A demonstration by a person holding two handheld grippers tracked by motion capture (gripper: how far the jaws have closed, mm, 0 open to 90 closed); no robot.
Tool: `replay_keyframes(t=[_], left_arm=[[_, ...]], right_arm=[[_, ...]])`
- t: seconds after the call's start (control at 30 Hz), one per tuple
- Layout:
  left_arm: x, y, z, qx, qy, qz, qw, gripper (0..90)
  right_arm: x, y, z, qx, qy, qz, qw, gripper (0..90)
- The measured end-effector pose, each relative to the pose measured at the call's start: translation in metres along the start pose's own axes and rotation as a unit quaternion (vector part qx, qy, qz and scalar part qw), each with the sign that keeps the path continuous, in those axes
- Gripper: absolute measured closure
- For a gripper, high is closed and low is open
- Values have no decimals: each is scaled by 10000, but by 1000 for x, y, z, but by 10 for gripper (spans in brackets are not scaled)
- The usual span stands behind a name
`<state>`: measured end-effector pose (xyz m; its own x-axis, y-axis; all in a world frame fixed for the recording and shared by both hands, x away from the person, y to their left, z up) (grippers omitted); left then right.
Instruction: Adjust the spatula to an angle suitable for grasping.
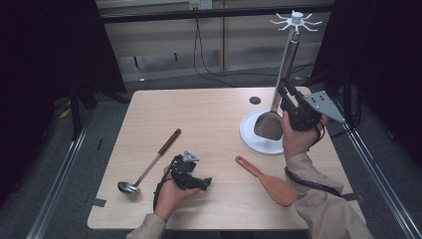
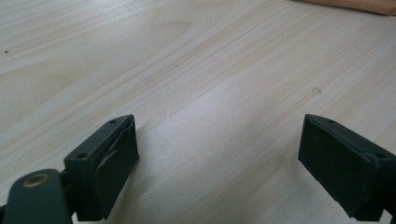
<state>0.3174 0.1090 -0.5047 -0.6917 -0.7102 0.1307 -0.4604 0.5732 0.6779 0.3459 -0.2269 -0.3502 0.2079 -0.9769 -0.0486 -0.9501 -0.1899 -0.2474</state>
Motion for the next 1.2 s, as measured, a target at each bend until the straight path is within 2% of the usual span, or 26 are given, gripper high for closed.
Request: replay_keyframes(t=[0.17,0.27,0.33,0.43,0.57,0.63,0.8,1.0,1.1,1.2], left_arm=[[0,0,0,4,-8,-1,10000,116],[0,0,0,7,-8,5,10000,116],[0,0,0,8,2,5,10000,117],[0,0,0,6,13,-10,10000,117],[-1,1,0,-43,-69,-1,10000,117],[0,1,0,-11,20,11,10000,117],[-1,1,-1,11,21,9,10000,117],[1,2,-2,153,59,53,9999,116],[1,3,-3,124,18,58,9999,116],[2,2,-3,187,77,40,9998,116]], right_arm=[[1,0,-12,226,-42,-35,9997,733],[3,-3,-26,396,-14,-7,9992,809],[4,-4,-29,423,-32,9,9991,827],[7,-9,-40,513,-15,15,9987,900],[10,-12,-48,576,-16,72,9983,900],[14,-15,-52,597,-73,95,9981,900],[22,-20,-62,671,-145,191,9975,900],[28,-25,-73,763,-134,251,9967,900],[29,-27,-77,784,-94,254,9966,900],[29,-30,-82,796,-36,241,9965,900]])
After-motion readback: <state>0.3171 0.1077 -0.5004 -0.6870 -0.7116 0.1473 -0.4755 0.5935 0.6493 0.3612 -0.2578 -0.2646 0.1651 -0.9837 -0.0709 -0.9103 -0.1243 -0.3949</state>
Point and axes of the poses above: each handheld gripper's, and its own axes: y roughly backward along the jaws, z roughly out of its underside, x roughly to its right, the point moved 1 cm from there along -y, roughly forward along the jaws, and after that the axes turned 7 degrees about x, right-handed, at the moved point
